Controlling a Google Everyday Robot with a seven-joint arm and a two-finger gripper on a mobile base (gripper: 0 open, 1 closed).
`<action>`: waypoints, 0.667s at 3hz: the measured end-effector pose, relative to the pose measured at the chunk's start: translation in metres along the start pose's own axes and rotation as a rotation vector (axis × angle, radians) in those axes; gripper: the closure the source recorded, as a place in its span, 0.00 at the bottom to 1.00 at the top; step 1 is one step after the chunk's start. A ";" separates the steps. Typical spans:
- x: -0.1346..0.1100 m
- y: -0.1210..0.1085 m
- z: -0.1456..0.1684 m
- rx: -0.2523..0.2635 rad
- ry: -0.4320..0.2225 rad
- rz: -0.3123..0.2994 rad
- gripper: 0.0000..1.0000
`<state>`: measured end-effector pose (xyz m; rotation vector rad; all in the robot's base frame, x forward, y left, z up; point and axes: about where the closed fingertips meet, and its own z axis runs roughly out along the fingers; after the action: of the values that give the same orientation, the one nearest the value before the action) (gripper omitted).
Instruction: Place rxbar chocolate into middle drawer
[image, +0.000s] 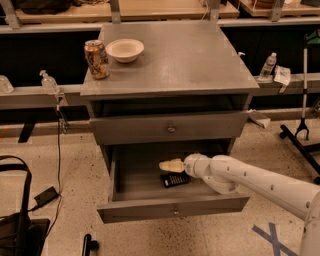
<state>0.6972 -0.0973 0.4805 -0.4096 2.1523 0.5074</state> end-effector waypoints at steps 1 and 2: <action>-0.010 -0.006 -0.029 0.043 -0.034 0.006 0.00; -0.018 -0.014 -0.067 0.099 -0.056 0.014 0.00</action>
Offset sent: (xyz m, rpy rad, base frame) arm -0.0698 -0.0927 0.1089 -0.0825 -0.0943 -0.1842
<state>0.6685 -0.1407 0.5285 -0.3220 2.1172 0.4129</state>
